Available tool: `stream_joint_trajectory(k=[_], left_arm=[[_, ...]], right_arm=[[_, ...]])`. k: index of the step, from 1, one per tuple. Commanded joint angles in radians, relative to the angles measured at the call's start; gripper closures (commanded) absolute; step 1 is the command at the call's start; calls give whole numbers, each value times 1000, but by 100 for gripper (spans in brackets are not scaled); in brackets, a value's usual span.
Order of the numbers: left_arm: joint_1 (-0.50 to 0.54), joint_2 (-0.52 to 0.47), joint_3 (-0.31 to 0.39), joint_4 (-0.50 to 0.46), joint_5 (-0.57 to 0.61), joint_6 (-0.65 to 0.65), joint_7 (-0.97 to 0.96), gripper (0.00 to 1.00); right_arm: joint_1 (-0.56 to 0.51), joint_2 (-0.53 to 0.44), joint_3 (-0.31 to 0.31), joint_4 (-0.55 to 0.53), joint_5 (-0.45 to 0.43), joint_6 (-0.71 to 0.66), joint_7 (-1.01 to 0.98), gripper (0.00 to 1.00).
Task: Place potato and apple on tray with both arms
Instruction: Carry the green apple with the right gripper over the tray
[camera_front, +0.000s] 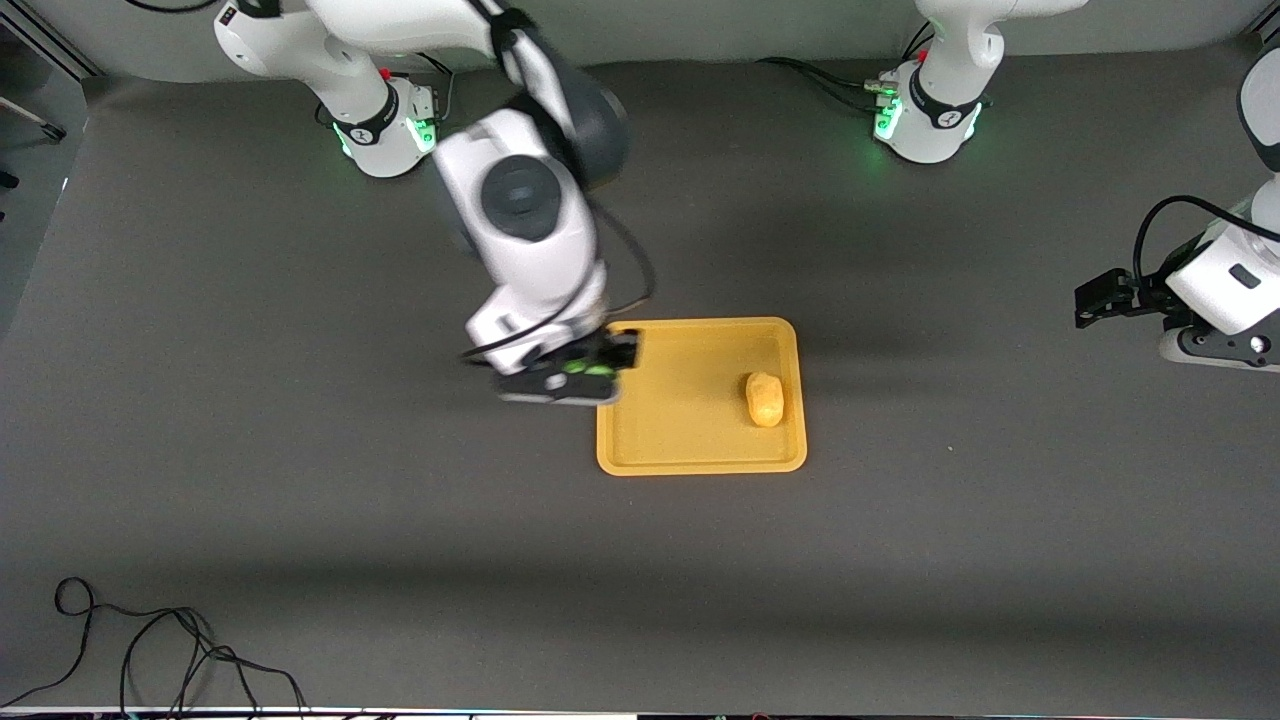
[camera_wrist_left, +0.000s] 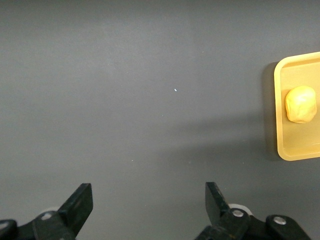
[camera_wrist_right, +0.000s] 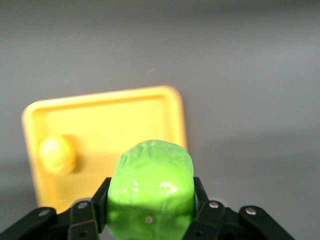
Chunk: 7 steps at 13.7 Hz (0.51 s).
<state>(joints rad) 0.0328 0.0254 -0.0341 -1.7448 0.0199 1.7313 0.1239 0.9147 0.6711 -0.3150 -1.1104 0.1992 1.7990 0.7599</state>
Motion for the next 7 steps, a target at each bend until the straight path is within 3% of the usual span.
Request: stream_joint_trajectory(k=[1,7], left_arm=[[-4,-15,2,-9,14,8,11,0],[-4,-12,3,-7,15,7,10,0]], right_arm=[[-4,108,57,133,14,32,122,65],[32,324,56,126,-17,252,128,65]])
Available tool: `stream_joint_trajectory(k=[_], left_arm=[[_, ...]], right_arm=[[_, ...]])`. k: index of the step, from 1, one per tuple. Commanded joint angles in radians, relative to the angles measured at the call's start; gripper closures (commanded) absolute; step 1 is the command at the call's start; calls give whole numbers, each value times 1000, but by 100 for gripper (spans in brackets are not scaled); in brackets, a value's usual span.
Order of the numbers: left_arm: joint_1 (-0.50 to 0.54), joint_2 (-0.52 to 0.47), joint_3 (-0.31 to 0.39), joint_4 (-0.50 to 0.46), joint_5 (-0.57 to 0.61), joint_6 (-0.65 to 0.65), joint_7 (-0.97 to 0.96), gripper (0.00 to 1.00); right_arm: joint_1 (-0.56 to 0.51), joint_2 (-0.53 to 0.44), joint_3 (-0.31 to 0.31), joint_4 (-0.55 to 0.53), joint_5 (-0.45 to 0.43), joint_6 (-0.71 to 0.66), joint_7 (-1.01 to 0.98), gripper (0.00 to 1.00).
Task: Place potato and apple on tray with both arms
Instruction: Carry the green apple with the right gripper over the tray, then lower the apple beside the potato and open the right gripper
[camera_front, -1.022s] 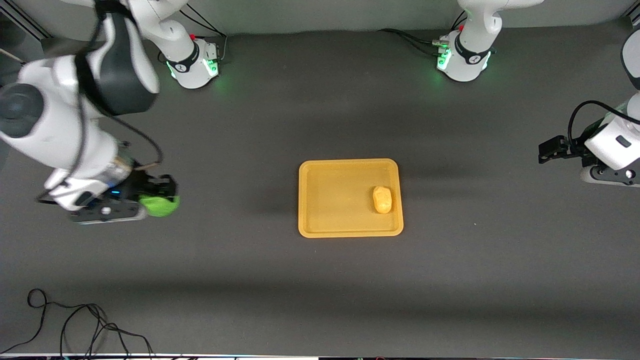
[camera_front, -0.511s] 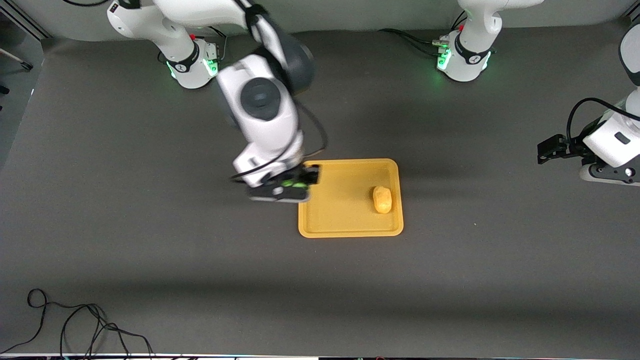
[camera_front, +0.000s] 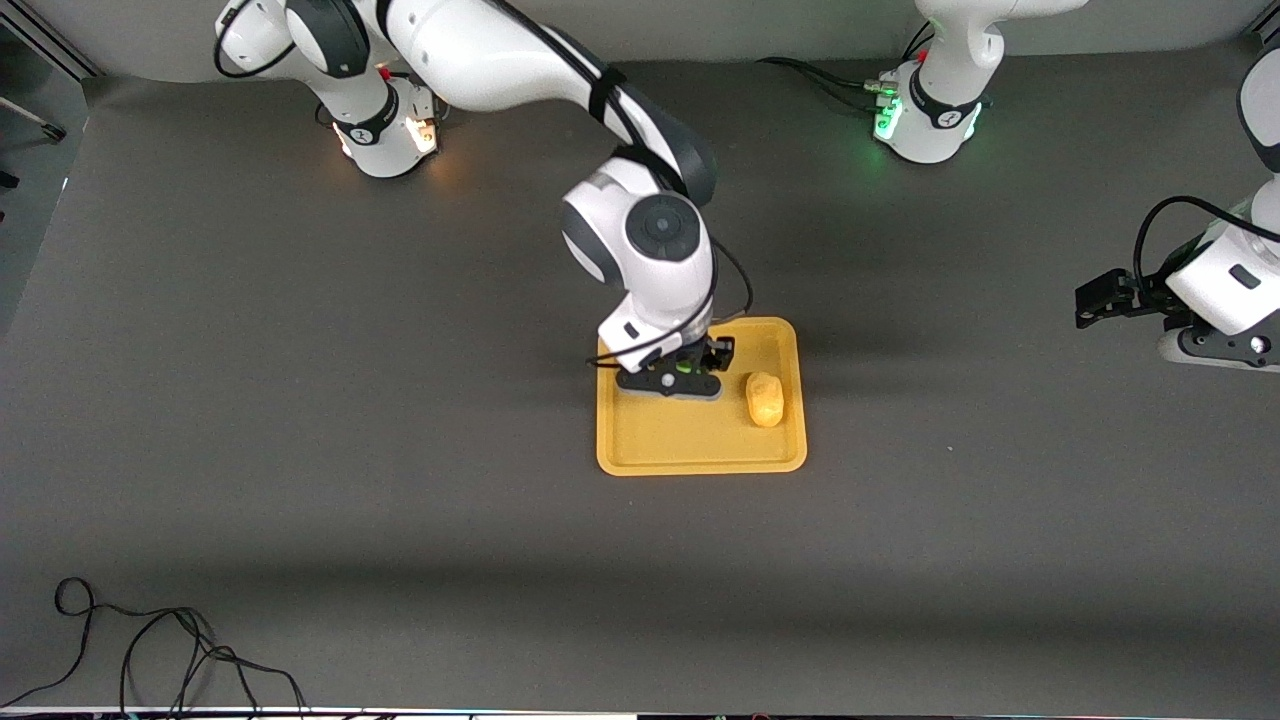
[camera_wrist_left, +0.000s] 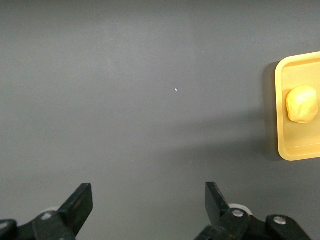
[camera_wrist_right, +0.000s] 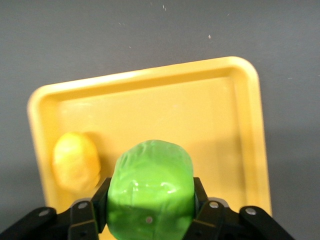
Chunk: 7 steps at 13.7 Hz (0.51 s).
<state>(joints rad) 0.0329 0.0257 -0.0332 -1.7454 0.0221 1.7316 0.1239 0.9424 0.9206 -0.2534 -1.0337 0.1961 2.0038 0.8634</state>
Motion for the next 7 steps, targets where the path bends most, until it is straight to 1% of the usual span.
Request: stream_joint_trajectory(k=[1,7], left_arm=[[-4,-12,3,-6,13,8,11,0],[-4,-3,1,-8,13,8,11,0]], right_arm=[[3,101,-4,49,-14,74,23,65],[19,173,-4,46,-12,160,48,64]])
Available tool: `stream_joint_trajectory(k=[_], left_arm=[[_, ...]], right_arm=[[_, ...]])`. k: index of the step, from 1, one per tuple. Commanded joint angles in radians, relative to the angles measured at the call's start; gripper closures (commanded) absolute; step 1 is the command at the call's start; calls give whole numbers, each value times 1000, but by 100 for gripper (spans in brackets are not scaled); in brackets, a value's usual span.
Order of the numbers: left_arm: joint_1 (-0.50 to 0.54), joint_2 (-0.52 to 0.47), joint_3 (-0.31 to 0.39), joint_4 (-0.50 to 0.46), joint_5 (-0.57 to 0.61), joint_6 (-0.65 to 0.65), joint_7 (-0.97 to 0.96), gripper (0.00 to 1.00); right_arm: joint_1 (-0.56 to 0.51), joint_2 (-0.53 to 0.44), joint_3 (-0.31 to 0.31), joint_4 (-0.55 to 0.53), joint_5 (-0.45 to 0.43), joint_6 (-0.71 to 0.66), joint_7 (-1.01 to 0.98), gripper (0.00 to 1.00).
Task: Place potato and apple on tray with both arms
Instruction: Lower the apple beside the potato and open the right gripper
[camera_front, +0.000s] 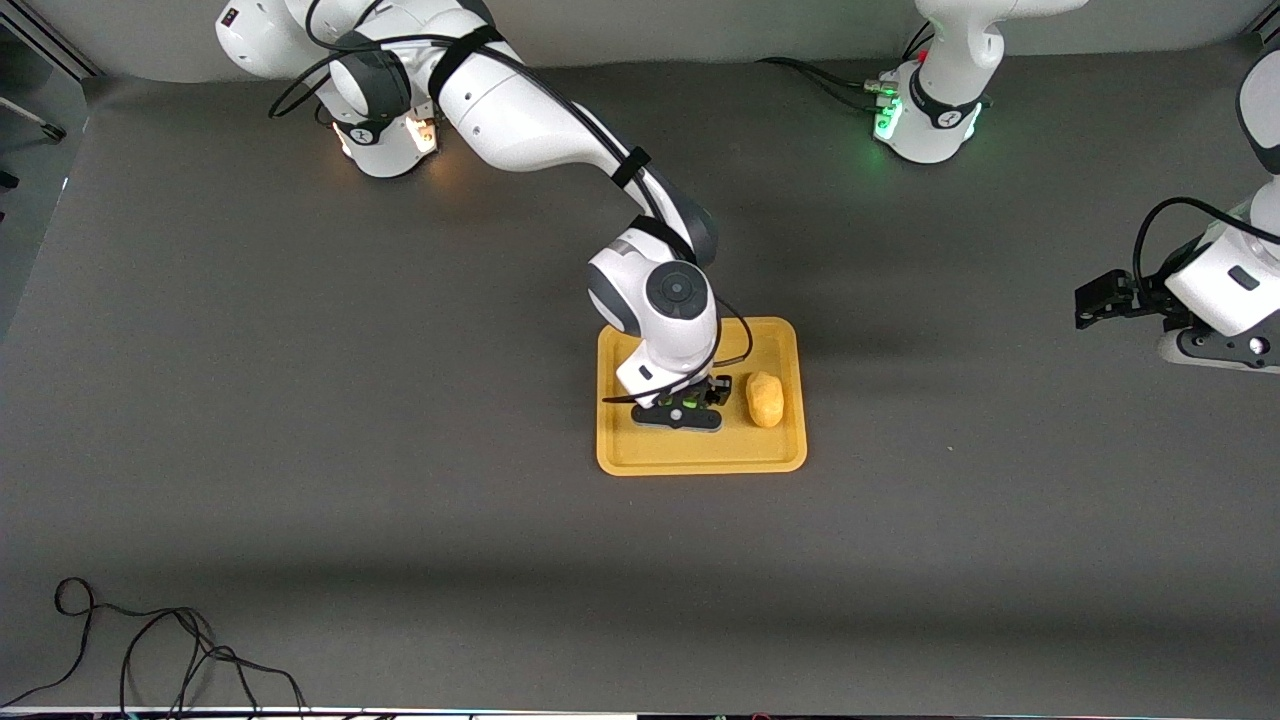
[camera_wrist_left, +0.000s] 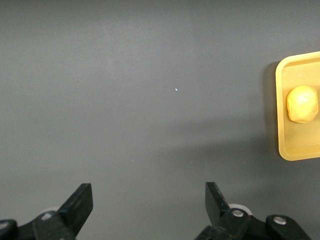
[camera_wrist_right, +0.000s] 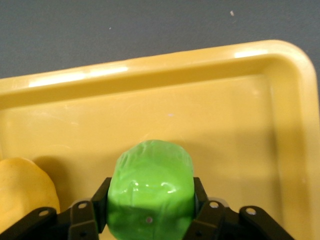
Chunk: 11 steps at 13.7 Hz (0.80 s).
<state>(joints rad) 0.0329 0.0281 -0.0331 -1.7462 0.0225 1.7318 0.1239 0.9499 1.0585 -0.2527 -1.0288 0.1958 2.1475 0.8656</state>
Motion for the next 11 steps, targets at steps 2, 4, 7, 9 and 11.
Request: stream_joint_trajectory(k=[2,4,7,9,11], left_arm=[[-5,-5,2,-13,13,3,10,0],[-4,-5,2,-13,13,6,10,0],[-2,-2,2,-13,13,6,10,0],[-2,-2,1,-13,13,5,10,0],[-2,-4,1,-15,13,6,10,0]], right_arm=[[23,40,-3,39,-12,34,58,59],[10,37,-5,36,-12,34,47,0],[9,-29,-16,35,-12,-12,46,0],[7,-110,-22,41,-10,-111,46,0],[-9,-211,-39,41,-9,-226,46,0]])
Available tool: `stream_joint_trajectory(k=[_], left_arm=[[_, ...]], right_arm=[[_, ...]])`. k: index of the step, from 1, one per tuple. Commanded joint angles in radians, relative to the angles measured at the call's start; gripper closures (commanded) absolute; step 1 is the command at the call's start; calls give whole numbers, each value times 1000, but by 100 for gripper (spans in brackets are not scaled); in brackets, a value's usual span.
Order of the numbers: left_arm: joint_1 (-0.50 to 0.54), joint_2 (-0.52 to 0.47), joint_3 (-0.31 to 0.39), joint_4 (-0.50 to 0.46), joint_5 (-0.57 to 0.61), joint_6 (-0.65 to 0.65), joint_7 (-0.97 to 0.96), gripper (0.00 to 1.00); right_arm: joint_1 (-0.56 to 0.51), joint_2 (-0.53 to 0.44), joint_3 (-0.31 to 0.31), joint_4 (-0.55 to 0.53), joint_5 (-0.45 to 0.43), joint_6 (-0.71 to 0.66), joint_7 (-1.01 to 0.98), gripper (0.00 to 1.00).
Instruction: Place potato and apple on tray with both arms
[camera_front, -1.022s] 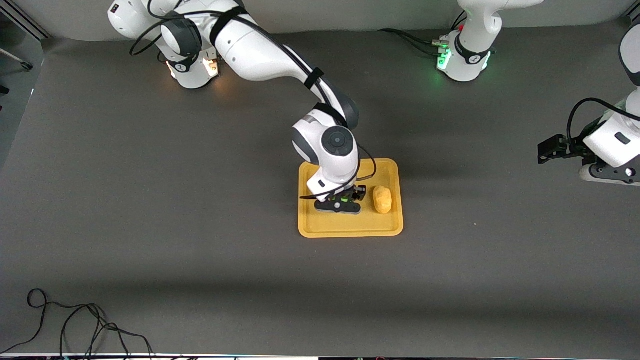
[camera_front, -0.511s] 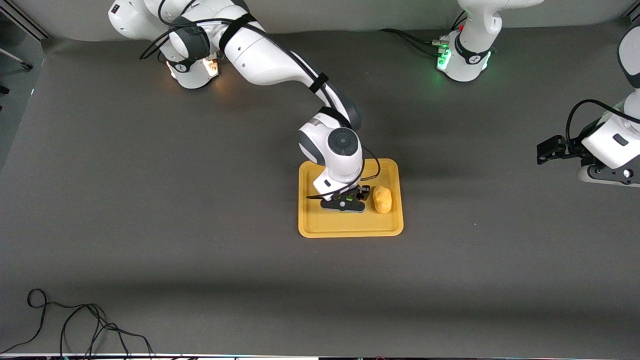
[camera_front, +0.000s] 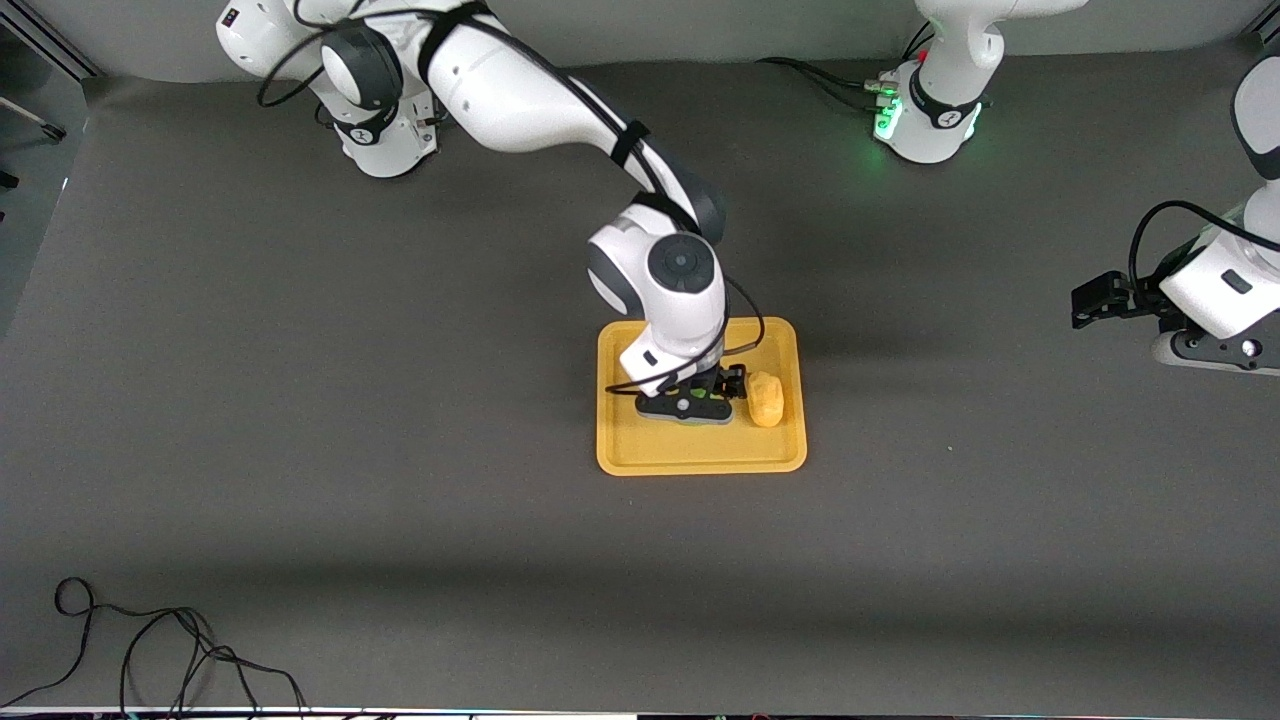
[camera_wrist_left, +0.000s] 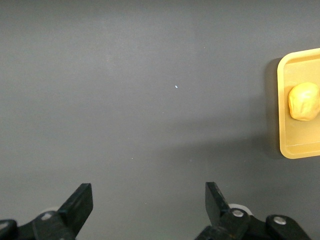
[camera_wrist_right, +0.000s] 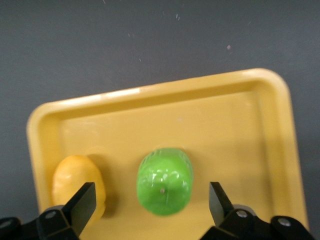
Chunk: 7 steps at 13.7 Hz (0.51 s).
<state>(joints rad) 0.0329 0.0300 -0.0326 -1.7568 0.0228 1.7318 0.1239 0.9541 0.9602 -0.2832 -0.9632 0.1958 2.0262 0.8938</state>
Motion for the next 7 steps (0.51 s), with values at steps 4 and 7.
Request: stream_joint_trajectory(k=[4,7], left_arm=[[2,-4,2,-3,13,9,17,0],[2,-4,2,-4,13,2,17,1]], right_arm=[[-101,-315,-19,-52,-15,-340,-22,0],[-103,-533,-124,-283,-39,-385,-253,0]])
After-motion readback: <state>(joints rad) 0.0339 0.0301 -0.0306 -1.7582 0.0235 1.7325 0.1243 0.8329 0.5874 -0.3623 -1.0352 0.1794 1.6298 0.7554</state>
